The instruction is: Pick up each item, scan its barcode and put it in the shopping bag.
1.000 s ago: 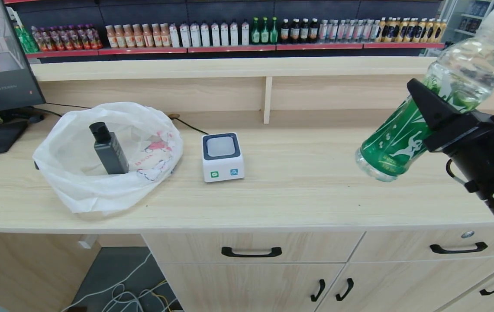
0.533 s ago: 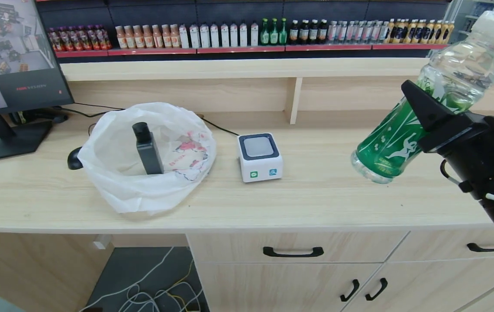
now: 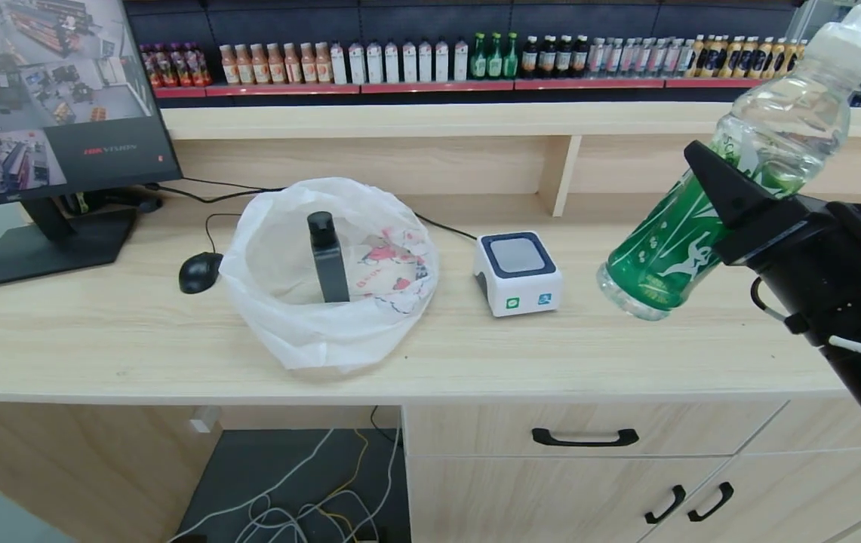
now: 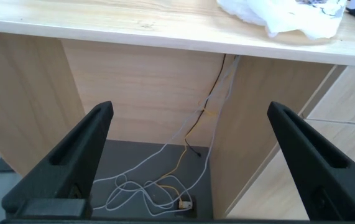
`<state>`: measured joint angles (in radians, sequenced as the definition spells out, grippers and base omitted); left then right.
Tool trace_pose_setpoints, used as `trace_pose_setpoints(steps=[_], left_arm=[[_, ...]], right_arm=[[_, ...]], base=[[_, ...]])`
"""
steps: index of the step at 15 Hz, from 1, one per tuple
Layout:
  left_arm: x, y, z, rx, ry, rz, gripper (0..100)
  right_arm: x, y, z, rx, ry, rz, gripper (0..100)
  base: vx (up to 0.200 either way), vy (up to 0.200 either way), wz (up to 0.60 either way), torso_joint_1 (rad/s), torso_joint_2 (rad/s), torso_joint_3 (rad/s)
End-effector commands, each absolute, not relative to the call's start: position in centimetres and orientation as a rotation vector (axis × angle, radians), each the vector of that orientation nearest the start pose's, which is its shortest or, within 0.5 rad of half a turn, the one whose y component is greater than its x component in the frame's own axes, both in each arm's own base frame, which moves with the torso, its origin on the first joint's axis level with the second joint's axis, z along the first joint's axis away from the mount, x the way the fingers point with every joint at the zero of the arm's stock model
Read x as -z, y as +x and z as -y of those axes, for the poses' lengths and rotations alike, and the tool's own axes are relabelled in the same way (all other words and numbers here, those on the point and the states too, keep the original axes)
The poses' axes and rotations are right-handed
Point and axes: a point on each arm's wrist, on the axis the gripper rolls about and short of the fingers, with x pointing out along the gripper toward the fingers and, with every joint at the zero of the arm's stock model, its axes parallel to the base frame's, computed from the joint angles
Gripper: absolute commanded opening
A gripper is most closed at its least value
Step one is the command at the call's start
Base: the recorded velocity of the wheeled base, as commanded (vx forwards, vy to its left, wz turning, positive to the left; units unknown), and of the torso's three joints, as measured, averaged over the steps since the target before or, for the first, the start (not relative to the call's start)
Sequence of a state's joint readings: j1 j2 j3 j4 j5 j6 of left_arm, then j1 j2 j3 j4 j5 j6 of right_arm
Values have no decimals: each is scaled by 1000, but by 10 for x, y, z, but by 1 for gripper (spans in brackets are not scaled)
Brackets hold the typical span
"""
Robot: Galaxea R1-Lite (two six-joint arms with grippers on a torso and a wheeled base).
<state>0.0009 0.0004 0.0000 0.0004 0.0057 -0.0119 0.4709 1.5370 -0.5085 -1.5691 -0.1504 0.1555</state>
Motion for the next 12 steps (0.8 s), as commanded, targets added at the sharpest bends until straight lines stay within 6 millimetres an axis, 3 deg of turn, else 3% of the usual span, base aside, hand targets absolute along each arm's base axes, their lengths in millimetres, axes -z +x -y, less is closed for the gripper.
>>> trace_pose_setpoints(steps=[1, 4, 7, 12], left_arm=[[-75, -23, 0, -8, -12, 0, 100], [-75, -23, 0, -8, -12, 0, 100], [-75, -23, 0, -8, -12, 0, 100], [-75, -23, 0, -8, -12, 0, 100]], right_arm=[[-239, 211, -105, -361, 337, 476, 0], [-244, 221, -110, -383, 423, 485, 0], [-238, 237, -121, -406, 493, 448, 0], [-240, 292, -155, -462, 716, 462, 0]], base=[[0, 0, 0, 0, 0, 0], [0, 0, 0, 0, 0, 0], [0, 0, 0, 0, 0, 0], [0, 0, 0, 0, 0, 0]])
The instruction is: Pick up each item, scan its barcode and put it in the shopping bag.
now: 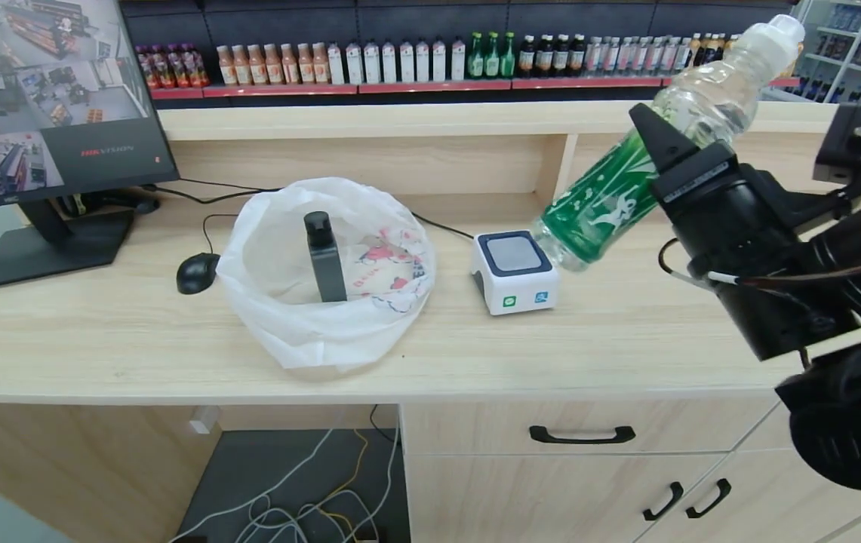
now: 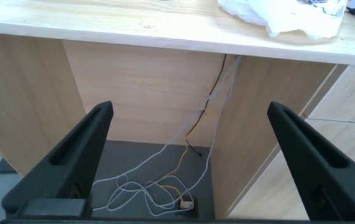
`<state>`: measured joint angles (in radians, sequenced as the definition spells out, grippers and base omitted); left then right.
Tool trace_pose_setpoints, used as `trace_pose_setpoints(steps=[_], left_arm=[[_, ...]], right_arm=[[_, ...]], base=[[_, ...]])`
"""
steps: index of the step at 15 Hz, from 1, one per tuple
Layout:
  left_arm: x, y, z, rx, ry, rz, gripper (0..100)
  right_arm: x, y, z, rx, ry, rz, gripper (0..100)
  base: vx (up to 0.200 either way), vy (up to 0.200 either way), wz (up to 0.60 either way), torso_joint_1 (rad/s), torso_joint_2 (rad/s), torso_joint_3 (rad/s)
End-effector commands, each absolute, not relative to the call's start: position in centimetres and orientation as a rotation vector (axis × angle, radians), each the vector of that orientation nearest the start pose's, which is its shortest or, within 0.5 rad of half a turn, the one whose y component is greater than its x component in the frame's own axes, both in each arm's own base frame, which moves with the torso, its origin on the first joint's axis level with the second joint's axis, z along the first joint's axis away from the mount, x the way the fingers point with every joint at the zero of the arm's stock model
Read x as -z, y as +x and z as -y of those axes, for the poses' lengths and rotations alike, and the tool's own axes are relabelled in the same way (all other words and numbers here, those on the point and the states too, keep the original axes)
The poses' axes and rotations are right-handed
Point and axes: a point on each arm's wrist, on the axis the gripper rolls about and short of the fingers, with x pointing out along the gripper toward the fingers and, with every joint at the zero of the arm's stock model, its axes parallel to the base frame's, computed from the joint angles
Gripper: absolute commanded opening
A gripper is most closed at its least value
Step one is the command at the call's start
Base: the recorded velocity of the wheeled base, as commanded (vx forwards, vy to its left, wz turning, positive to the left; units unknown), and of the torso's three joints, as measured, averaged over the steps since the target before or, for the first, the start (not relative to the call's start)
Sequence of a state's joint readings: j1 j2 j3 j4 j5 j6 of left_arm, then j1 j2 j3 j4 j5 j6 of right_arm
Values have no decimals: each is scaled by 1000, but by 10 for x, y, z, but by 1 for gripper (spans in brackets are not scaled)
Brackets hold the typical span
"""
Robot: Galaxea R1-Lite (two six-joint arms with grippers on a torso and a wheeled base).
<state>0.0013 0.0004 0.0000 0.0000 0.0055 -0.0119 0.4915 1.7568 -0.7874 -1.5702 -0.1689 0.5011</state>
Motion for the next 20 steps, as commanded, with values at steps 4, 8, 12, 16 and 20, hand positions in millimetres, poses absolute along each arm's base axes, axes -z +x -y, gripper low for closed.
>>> trace_pose_setpoints(steps=[4, 8, 12, 16, 20], left_arm=[[-75, -23, 0, -8, -12, 0, 100], [-75, -23, 0, -8, -12, 0, 100], [-75, -23, 0, -8, -14, 0, 100], [-75, -23, 0, -8, -12, 0, 100], [-75, -23, 0, -8, -12, 0, 100]], right_arm=[[-228, 326, -177, -372, 911, 471, 0], [-225, 350, -188, -316, 1086, 453, 0], [-220, 365, -189, -313, 1178, 420, 0], [-208, 374, -192, -304, 1239, 374, 0], [-204, 376, -190, -300, 1267, 360, 0]], base=[[0, 0, 0, 0, 0, 0], [0, 0, 0, 0, 0, 0], [0, 0, 0, 0, 0, 0], [0, 0, 0, 0, 0, 0], [0, 0, 0, 0, 0, 0]])
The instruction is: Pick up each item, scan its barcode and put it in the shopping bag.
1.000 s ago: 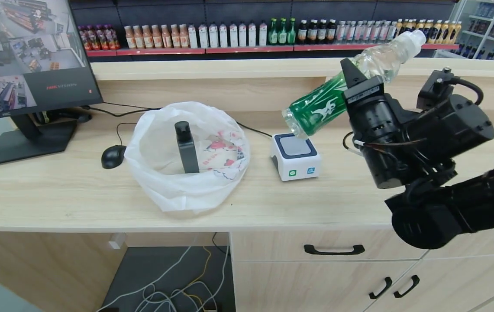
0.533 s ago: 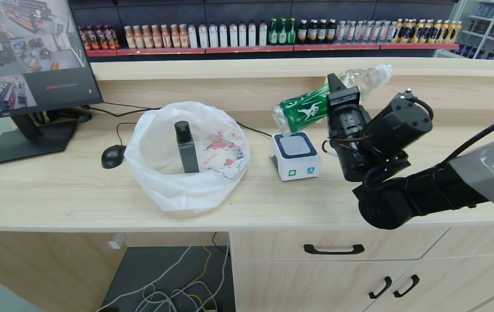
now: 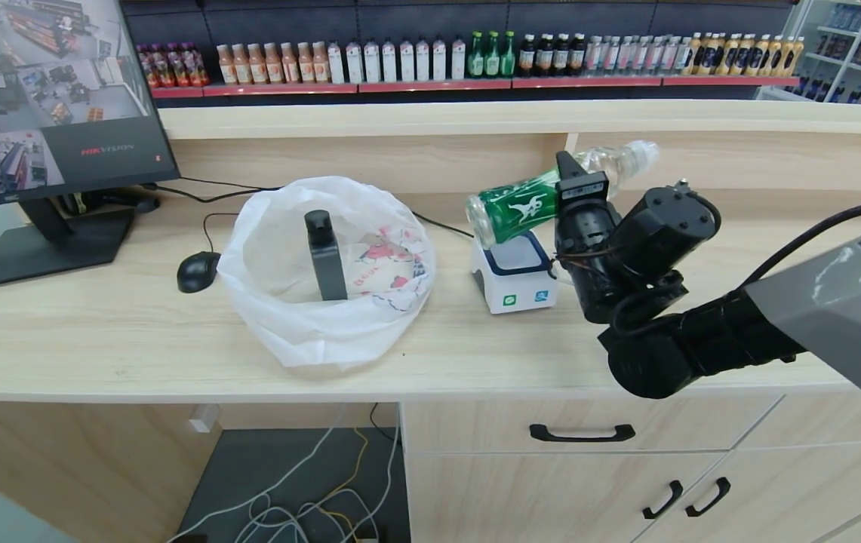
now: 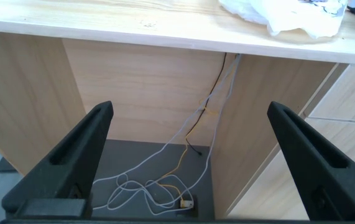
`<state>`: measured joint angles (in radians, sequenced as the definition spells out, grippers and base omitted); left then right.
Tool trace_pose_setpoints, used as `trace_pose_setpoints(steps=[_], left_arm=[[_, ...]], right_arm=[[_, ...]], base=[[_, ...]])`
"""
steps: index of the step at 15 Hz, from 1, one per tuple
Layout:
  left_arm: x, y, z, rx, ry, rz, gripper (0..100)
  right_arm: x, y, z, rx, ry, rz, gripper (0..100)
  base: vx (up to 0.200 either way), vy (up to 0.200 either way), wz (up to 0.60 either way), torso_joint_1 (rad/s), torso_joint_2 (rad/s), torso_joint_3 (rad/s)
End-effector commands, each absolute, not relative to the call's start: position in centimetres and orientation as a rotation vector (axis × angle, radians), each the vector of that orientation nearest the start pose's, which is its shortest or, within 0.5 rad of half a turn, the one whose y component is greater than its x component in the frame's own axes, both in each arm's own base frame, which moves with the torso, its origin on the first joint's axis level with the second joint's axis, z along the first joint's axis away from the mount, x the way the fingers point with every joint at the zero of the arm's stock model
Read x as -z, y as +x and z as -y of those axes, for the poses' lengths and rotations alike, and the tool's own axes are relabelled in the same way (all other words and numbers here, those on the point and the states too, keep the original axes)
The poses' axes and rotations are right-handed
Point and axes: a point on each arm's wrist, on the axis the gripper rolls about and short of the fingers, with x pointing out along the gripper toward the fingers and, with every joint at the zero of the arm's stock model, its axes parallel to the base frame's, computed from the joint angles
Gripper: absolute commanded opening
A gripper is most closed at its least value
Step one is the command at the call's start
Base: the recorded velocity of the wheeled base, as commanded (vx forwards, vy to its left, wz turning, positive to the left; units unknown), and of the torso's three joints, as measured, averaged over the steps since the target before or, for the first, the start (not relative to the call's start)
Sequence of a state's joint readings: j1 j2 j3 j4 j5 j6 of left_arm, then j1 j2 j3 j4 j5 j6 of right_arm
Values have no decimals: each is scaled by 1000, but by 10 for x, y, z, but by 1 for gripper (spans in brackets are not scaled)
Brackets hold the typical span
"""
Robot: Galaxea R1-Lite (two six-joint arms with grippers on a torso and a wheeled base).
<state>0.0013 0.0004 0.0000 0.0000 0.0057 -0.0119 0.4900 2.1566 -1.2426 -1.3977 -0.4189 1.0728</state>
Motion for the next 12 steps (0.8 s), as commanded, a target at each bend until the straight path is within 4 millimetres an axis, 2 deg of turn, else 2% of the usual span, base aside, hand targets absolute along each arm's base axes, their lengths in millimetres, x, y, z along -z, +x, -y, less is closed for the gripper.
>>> trace_pose_setpoints(steps=[1, 12], left_arm=[[-75, -23, 0, -8, -12, 0, 100], [-75, -23, 0, -8, -12, 0, 100]], right_arm=[[-200, 377, -190, -298, 1268, 350, 0], [-186, 388, -186, -274, 1274, 336, 0]], base=[[0, 0, 0, 0, 0, 0], [0, 0, 0, 0, 0, 0]])
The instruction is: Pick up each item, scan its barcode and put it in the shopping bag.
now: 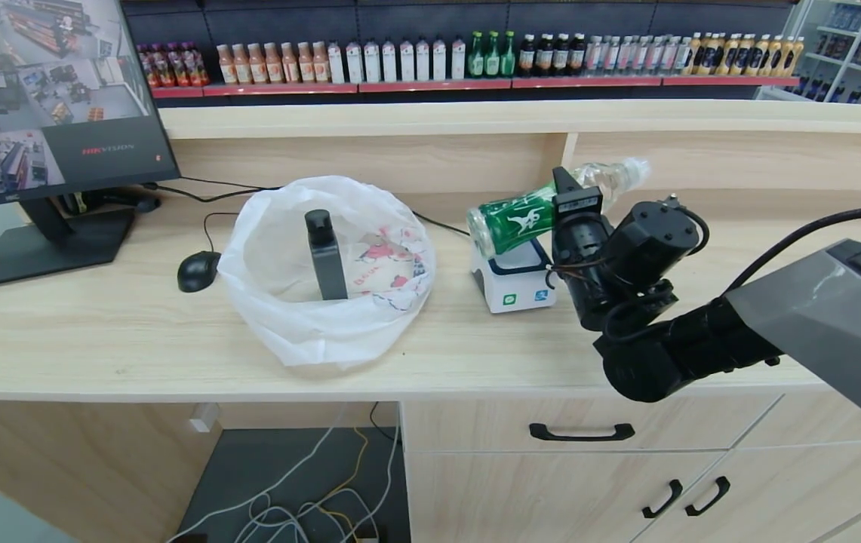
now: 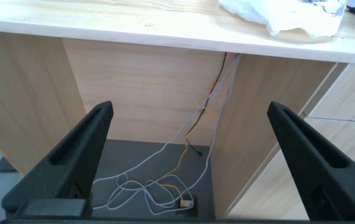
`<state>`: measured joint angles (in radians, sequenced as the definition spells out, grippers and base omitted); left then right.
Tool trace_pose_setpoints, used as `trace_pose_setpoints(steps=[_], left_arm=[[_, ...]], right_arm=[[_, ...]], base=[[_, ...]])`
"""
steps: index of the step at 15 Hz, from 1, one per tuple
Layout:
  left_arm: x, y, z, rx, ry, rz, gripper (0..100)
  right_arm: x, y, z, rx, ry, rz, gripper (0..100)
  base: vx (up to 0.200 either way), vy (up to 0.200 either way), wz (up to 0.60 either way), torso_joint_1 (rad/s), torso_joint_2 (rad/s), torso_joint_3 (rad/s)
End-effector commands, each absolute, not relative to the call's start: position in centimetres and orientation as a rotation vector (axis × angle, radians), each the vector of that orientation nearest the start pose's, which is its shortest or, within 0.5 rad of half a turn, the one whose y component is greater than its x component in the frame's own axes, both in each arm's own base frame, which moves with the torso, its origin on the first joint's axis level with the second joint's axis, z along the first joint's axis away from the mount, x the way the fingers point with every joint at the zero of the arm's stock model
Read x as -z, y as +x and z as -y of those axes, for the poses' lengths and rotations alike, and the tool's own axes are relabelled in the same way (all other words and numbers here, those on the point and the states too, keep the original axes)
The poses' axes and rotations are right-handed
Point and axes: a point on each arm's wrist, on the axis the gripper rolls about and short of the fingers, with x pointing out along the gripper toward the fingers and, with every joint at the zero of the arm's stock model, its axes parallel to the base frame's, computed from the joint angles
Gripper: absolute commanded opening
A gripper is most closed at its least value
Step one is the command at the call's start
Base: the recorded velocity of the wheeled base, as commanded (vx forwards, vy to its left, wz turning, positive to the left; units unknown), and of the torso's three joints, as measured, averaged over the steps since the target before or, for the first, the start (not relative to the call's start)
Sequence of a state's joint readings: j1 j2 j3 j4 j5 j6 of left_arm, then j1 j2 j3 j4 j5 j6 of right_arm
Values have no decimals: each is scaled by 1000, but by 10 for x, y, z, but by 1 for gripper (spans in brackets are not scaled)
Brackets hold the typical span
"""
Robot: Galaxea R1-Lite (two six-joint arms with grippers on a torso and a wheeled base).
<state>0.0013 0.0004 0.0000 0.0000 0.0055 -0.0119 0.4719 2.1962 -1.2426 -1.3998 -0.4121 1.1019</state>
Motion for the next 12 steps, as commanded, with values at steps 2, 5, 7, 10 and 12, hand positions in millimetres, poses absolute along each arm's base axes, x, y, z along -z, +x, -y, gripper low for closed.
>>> trace_pose_setpoints(steps=[2, 5, 7, 10, 12], left_arm=[[-75, -23, 0, -8, -12, 0, 100], [-75, -23, 0, -8, -12, 0, 100], [-75, -23, 0, -8, -12, 0, 100], [-75, -23, 0, -8, -14, 0, 100], [-75, -23, 0, -8, -12, 0, 100]], right_arm=[[-185, 388, -185, -272, 1275, 335, 0], [-183, 390, -183, -267, 1293, 332, 0], [-183, 390, -183, -268, 1294, 334, 0], [-182, 390, -183, -267, 1293, 332, 0], [-182, 389, -184, -266, 1295, 331, 0]], base=[[0, 0, 0, 0, 0, 0], [0, 0, 0, 0, 0, 0], [0, 0, 0, 0, 0, 0], [0, 0, 0, 0, 0, 0], [0, 0, 0, 0, 0, 0]])
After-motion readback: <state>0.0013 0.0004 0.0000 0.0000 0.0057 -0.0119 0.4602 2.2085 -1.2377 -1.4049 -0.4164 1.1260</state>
